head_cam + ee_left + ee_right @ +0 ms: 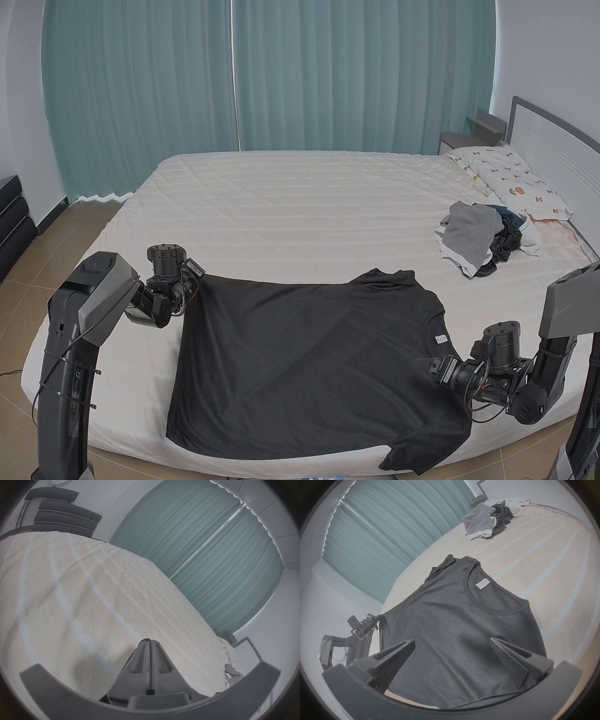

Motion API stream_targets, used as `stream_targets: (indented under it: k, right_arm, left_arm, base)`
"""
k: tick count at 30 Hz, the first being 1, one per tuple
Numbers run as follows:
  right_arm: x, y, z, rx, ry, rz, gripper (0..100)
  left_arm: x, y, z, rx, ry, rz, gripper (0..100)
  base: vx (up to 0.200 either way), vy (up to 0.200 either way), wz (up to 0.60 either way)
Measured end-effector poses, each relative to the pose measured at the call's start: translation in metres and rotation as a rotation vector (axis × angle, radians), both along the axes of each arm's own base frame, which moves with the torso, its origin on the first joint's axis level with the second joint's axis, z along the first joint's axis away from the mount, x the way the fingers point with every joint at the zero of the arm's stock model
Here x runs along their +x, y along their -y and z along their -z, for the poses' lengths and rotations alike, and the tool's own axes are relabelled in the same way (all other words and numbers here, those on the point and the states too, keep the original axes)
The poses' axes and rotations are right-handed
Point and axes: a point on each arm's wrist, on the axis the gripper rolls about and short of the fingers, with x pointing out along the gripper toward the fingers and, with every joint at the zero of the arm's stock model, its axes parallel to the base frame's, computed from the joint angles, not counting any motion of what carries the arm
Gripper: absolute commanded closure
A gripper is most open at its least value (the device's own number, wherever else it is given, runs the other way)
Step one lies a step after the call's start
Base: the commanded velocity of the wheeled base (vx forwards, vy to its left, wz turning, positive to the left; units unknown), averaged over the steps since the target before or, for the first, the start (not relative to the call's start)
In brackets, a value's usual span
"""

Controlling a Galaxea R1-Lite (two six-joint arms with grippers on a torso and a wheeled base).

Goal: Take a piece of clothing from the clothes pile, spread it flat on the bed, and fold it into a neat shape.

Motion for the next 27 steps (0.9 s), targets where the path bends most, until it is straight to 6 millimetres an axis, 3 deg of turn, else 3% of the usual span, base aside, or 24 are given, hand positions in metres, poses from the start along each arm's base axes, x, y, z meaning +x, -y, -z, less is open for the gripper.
stream_targets:
  k: [20,21,27]
  right_arm:
    - [0.0,-0.001,0.002,0.0,-0.005,-0.002,0]
    - [0.0,-0.001,0.002,0.0,-0.005,-0.002,0]
    - [0.0,-0.001,0.002,0.0,-0.005,-0.002,0]
  left_arm:
    - [0.007,-0.013,0.008,0.02,0.003,-0.033,100]
    - [0.007,-0.012,0.008,0.02,0.002,-0.032,0]
    - [0.006,-0.011,0.013,0.024,-0.019,-0.027,0]
  base:
    - [0.0,0.0,0.0]
    - [0.0,0.0,0.0]
    - [0.0,0.0,0.0]
